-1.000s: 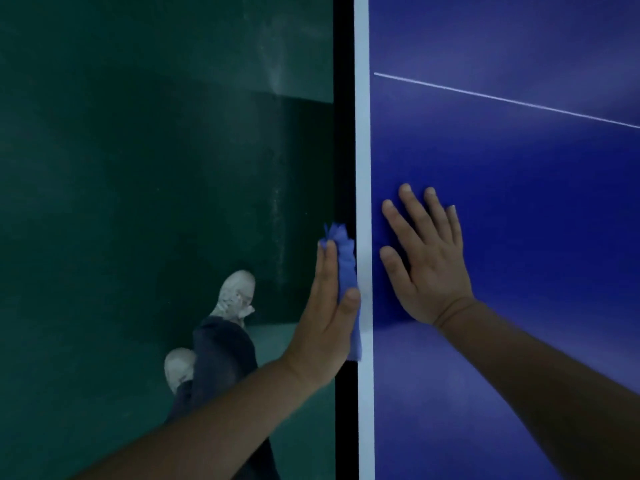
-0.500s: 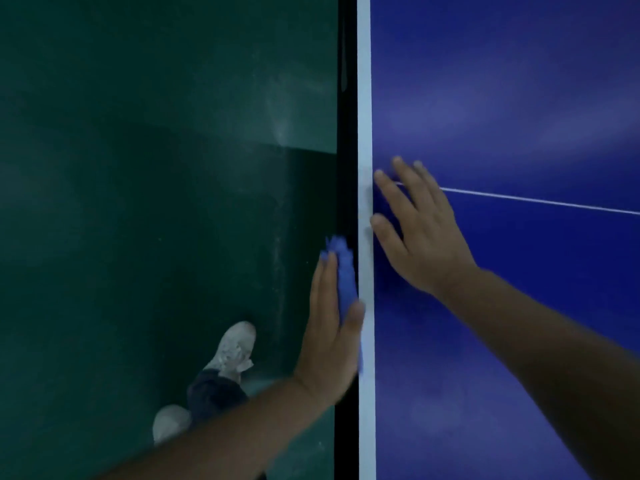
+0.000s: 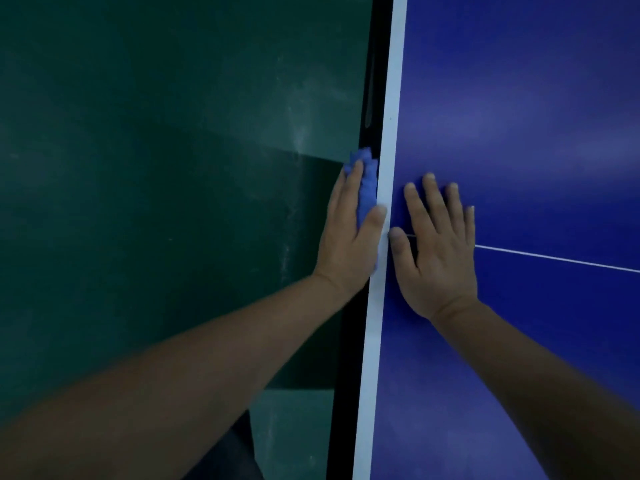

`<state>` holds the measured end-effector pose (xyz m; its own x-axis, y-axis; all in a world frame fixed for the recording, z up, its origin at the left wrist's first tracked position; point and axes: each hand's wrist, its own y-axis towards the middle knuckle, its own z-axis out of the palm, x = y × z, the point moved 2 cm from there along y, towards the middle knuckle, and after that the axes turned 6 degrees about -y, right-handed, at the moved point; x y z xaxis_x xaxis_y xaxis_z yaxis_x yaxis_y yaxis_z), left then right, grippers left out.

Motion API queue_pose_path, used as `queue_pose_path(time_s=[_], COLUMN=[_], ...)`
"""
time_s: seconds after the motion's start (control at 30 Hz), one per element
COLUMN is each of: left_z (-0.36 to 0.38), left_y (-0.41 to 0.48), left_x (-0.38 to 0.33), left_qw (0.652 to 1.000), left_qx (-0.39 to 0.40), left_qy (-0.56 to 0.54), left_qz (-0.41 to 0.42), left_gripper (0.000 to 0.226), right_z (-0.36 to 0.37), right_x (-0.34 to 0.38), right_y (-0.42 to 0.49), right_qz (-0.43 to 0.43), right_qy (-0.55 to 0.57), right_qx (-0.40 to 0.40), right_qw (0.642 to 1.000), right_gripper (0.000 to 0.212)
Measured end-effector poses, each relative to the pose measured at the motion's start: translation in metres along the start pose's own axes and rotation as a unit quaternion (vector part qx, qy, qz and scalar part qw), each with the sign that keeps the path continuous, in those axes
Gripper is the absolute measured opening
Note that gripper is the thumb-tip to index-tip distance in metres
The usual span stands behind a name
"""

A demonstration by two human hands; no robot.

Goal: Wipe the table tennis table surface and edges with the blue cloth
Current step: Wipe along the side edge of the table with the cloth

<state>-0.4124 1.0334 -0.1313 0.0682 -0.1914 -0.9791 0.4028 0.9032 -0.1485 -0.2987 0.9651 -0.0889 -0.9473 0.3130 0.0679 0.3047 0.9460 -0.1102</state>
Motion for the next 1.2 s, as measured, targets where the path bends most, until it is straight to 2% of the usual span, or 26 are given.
queue_pose_path(time_s=[0.1,0.2,0.27,0.37,0.47,0.53,0.67,0.77,0.83,0.97,1.1,1.2], left_z=[-0.002,-0.003,-0.003,0.001,0.001,0.004,0.000,-0.004,-0.003,0.001,0.002,0.004], left_y=[-0.082,-0.150,-0.128,-0.034,0.059,0.069,-0.026,-0.116,-0.127,-0.052,0.044,0.052], left_x=[0.022,0.032,0.027,0.013,-0.002,-0.009,0.006,0.017,0.018,0.005,-0.006,-0.014], left_qw=[1.000,0.997,0.998,1.000,0.999,0.997,0.999,0.996,0.995,0.999,1.000,0.999], left_qx=[0.014,0.031,0.031,0.014,-0.021,-0.031,0.001,0.026,0.029,0.024,-0.007,-0.022], left_qy=[-0.017,-0.034,-0.018,-0.002,-0.033,-0.046,-0.030,-0.049,-0.040,-0.004,0.000,0.000], left_qz=[0.006,-0.061,-0.048,0.000,-0.033,-0.048,-0.013,-0.066,-0.084,-0.031,-0.023,-0.026], left_gripper=[0.062,0.063,0.063,0.061,0.060,0.058,0.058,0.063,0.066,0.063,0.062,0.061], right_z=[-0.001,0.000,0.000,0.002,0.000,0.000,-0.001,0.000,0.000,0.000,-0.002,-0.004], right_x=[0.001,0.001,-0.001,-0.001,-0.001,0.000,0.000,-0.001,-0.001,-0.002,-0.001,0.001], right_y=[0.001,0.001,0.001,0.001,0.001,0.001,0.002,0.002,0.002,0.002,0.002,0.002], right_qz=[0.002,-0.006,-0.008,-0.011,-0.009,-0.008,-0.009,-0.012,-0.011,-0.013,-0.008,-0.005], right_qy=[-0.001,0.000,-0.001,-0.003,0.002,-0.001,-0.003,-0.005,-0.004,-0.008,-0.007,-0.007], right_qx=[0.000,-0.008,-0.013,-0.011,-0.007,-0.004,0.000,-0.004,-0.006,0.001,0.007,0.014], right_qw=[1.000,1.000,1.000,1.000,1.000,1.000,1.000,1.000,1.000,1.000,1.000,1.000], right_gripper=[0.065,0.065,0.065,0.065,0.064,0.065,0.065,0.065,0.064,0.064,0.064,0.064])
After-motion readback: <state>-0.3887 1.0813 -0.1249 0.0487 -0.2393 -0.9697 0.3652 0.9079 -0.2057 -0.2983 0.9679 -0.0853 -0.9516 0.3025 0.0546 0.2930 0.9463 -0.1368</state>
